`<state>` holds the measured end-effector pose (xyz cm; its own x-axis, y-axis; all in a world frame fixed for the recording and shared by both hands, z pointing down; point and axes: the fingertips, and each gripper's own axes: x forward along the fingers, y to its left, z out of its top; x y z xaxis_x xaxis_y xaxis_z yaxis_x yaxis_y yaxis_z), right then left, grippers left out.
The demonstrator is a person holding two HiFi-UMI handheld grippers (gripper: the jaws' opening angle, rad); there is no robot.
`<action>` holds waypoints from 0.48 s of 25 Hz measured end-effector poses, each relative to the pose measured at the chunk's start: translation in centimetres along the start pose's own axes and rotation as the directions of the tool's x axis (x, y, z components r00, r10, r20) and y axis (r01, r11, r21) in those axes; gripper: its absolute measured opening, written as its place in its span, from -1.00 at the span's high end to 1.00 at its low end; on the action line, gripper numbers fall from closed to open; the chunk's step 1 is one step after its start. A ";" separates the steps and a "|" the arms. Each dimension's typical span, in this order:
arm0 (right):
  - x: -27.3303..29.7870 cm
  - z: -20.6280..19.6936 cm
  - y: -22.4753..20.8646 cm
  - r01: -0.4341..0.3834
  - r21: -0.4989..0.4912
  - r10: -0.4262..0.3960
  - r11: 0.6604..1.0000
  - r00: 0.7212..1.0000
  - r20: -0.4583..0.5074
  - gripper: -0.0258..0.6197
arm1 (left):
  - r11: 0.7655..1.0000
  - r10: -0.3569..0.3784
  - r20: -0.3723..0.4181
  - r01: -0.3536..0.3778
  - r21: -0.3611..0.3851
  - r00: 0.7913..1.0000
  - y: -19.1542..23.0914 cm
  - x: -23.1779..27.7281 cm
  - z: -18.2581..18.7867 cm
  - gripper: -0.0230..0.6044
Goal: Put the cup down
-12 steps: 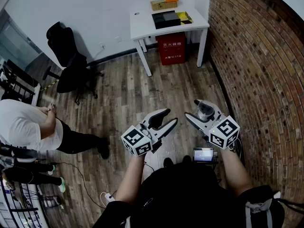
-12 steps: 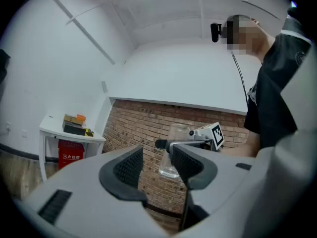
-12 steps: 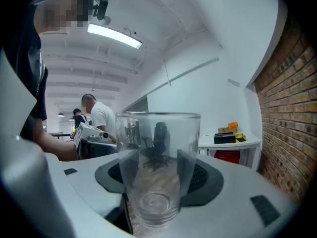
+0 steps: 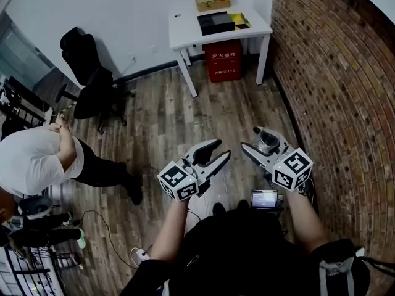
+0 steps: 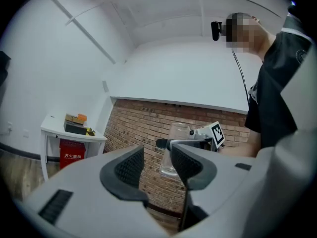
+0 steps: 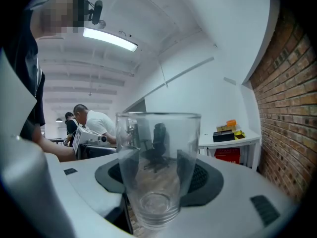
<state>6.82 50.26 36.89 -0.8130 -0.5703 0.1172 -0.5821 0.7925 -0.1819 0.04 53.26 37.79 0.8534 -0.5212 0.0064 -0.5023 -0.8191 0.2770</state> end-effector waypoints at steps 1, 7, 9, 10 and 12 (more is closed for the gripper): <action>0.0 0.1 0.0 0.001 0.005 -0.001 1.000 1.000 0.003 0.07 | 1.000 0.001 0.004 -0.001 -0.004 1.000 0.0 0.0 0.0 0.34; -0.4 -0.4 -0.3 0.015 0.028 -0.015 0.999 1.000 0.004 0.07 | 1.000 0.009 0.043 -0.009 -0.012 0.999 0.2 -0.4 0.3 0.51; -0.4 -0.4 -0.4 0.018 0.034 -0.018 0.999 1.000 0.003 0.07 | 1.000 0.012 0.039 -0.012 -0.010 0.999 0.3 -0.6 0.2 0.52; -0.4 -0.4 -0.4 0.019 0.032 -0.019 0.999 1.000 0.002 0.07 | 1.000 0.012 0.038 -0.012 -0.008 0.999 0.4 -0.6 0.2 0.52; -0.5 -0.4 -0.5 0.018 0.027 -0.018 0.999 1.000 -0.001 0.07 | 1.000 0.010 0.038 -0.010 0.000 0.999 0.3 -0.5 0.3 0.52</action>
<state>7.50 50.27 37.33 -0.8024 -0.5843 0.1212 -0.5962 0.7758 -0.2065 -0.62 53.20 37.61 0.8424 -0.5381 -0.0270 -0.5109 -0.8137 0.2773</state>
